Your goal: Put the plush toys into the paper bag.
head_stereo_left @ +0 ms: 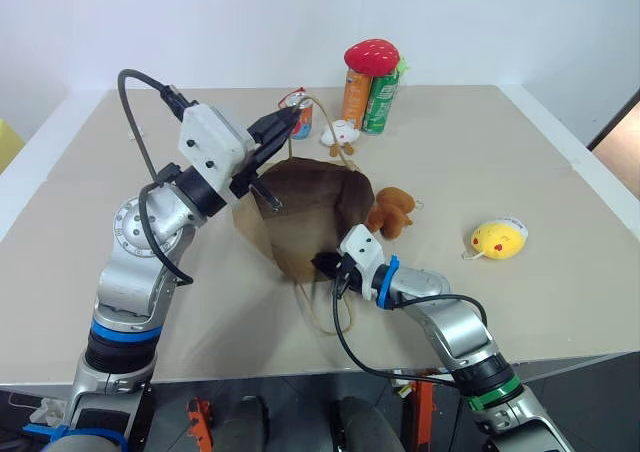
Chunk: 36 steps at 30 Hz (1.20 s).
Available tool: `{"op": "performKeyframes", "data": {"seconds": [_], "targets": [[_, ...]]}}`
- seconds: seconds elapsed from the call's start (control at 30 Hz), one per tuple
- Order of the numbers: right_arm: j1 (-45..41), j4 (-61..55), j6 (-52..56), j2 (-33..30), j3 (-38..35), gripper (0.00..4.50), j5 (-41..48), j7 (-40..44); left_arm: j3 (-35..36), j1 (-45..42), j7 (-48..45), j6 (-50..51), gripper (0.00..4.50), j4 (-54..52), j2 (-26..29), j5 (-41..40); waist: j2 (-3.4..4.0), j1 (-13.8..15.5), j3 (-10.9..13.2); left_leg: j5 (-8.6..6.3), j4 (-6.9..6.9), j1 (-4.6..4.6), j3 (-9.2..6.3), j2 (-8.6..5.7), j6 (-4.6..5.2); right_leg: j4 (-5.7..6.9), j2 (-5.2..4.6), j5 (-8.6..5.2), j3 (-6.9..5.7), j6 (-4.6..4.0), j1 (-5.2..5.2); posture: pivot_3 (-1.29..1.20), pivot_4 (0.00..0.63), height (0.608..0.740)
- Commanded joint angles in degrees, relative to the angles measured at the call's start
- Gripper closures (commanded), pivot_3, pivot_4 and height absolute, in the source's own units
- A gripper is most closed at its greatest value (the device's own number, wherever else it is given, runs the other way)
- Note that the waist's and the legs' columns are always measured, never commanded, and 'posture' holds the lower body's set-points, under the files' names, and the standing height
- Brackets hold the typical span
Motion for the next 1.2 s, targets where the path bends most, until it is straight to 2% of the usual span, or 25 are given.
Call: {"op": "performKeyframes", "data": {"seconds": [0.03, 0.23, 0.43, 0.47, 0.5, 0.53, 0.6, 0.67, 0.7, 0.73, 0.8, 0.83, 0.93, 1.07, 1.2], "targets": [[-0.31, 0.15, 0.55, -0.82, -2.42, 4.0, 0.2, 0.38, 2.62, 2.13, 3.01, 3.22, 4.5, -1.59, -1.39, -2.36, 0.0, 0.0, 0.0, 0.0, 0.0, 0.0, 0.0, 0.0, 0.0, 0.0, 0.0, 0.0, 0.01, 0.0, -0.01, 0.0, 0.15, 0.74], [-0.18, -6.17, 3.06, -3.54, -7.38, 4.0, 4.87, 3.3, 3.56, 4.73, 1.14, 6.66, 4.5, -1.83, -0.76, -6.21, -0.01, 0.05, 0.01, 0.0, 0.0, -0.06, 0.0, -0.04, 0.0, 0.0, -0.01, 0.01, 0.06, 0.01, -0.03, 0.0, 0.15, 0.74], [3.19, -16.31, 10.22, -8.27, -16.21, 4.0, 16.33, 8.38, 2.2, 7.81, -1.15, 5.98, 4.5, -2.7, 0.8, -5.83, -0.02, 0.02, 0.02, -0.02, -0.19, -0.19, 0.02, -0.11, -0.01, -0.02, -0.02, 0.03, 0.19, 0.24, -0.18, 0.0, 0.15, 0.74], [3.66, -17.99, 11.58, -8.88, -18.58, 3.51, 19.44, 9.21, 2.08, 8.16, -1.36, 5.93, 4.5, -2.7, 0.88, -5.91, -0.03, 0.04, 0.03, -0.02, -0.23, -0.2, 0.0, -0.12, -0.02, -0.02, -0.02, 0.02, 0.19, 0.26, -0.2, 0.0, 0.15, 0.74], [4.05, -19.55, 13.57, -9.67, -21.12, 3.44, 23.19, 10.22, 1.9, 8.54, -1.65, 5.73, 4.5, -2.69, 1.06, -5.81, -0.03, 0.04, 0.03, -0.03, -0.23, -0.21, -0.01, -0.12, -0.02, -0.02, -0.01, 0.01, 0.17, 0.26, -0.2, 0.0, 0.15, 0.74], [4.22, -20.78, 15.84, -10.47, -24.03, 2.91, 26.8, 10.62, 1.76, 8.83, -1.99, 5.5, 4.5, -2.71, 1.24, -5.67, -0.03, 0.04, 0.04, -0.03, -0.24, -0.22, -0.01, -0.12, -0.02, -0.02, -0.02, 0.01, 0.17, 0.26, -0.2, 0.0, 0.15, 0.74], [3.96, -21.33, 19.28, -11.2, -28.55, 2.4, 31.45, 9.81, 1.68, 9.09, -2.35, 5.36, 4.5, -2.82, 1.42, -5.58, -0.03, 0.04, 0.04, -0.03, -0.23, -0.21, -0.01, -0.12, -0.02, -0.02, -0.02, -0.03, 0.18, 0.2, -0.21, 0.0, 0.15, 0.74], [2.93, -18.94, 20.52, -11.74, -32.52, 1.42, 32.95, 8.24, 1.54, 9.09, -3.0, 5.07, 4.5, -2.92, 1.75, -5.58, -0.04, 0.04, 0.05, -0.03, -0.21, -0.21, 0.0, -0.12, -0.02, -0.02, -0.02, -0.11, 0.19, 0.06, -0.2, 0.0, 0.15, 0.74], [2.52, -15.59, 19.04, -13.37, -33.86, 0.98, 30.85, 8.26, 1.39, 9.23, -3.7, 4.89, 4.5, -3.33, 2.15, -5.74, -0.06, 0.05, 0.06, -0.03, -0.2, -0.2, 0.0, -0.11, -0.02, -0.02, -0.02, -0.12, 0.19, 0.04, -0.19, 0.0, 0.15, 0.74], [2.39, -12.89, 17.65, -15.06, -34.51, 0.85, 28.87, 8.07, 1.28, 9.41, -4.32, 4.81, 4.5, -3.74, 2.43, -5.87, -0.06, 0.04, 0.06, -0.02, -0.18, -0.19, 0.01, -0.12, -0.02, -0.02, -0.02, -0.12, 0.2, 0.04, -0.17, 0.0, 0.15, 0.74], [2.33, -7.78, 13.79, -17.39, -34.53, 0.21, 24.14, 7.28, 1.04, 9.83, -5.16, 4.94, 4.5, -4.64, 2.82, -6.26, -0.06, 0.01, 0.06, -0.02, -0.17, -0.19, 0.02, -0.12, -0.01, -0.02, -0.02, -0.11, 0.21, 0.05, -0.18, 0.0, 0.15, 0.74], [1.92, -5.26, 12.5, -17.77, -34.57, 0.08, 22.12, 5.57, 0.95, 10.1, -5.34, 5.14, 4.5, -5.17, 2.94, -6.5, -0.06, 0.01, 0.06, -0.02, -0.17, -0.17, 0.03, -0.1, -0.02, -0.02, -0.01, -0.11, 0.21, 0.05, -0.18, 0.0, 0.15, 0.74], [0.82, 2.08, 7.76, -19.69, -33.71, 0.08, 16.27, 1.47, 0.71, 10.95, -6.07, 5.94, 4.5, -6.73, 3.54, -7.34, -0.05, 0.11, 0.07, -0.02, -0.17, -0.19, 0.14, -0.16, -0.01, -0.05, -0.07, -0.11, 0.3, 0.04, -0.19, 0.0, 0.15, 0.74], [-1.76, 13.9, 1.21, -20.52, -34.38, 0.08, 7.62, -8.18, 1.06, 12.02, -5.84, 6.86, 4.5, -7.92, 4.08, -7.6, -0.05, 0.02, 0.07, -0.05, -0.24, -0.24, 0.38, -0.18, 0.03, -0.09, -0.08, -0.11, 0.53, 0.1, -0.32, 0.0, 0.15, 0.74], [-3.7, 21.39, -1.99, -19.76, -34.15, 0.08, 3.69, -13.53, 1.13, 12.13, -5.53, 7.29, 4.5, -8.34, 4.37, -7.52, -0.05, -0.03, 0.07, -0.05, -0.25, -0.24, 0.55, -0.19, 0.04, -0.09, -0.06, -0.03, 0.76, 0.21, -0.4, 0.0, 0.15, 0.74]]}}
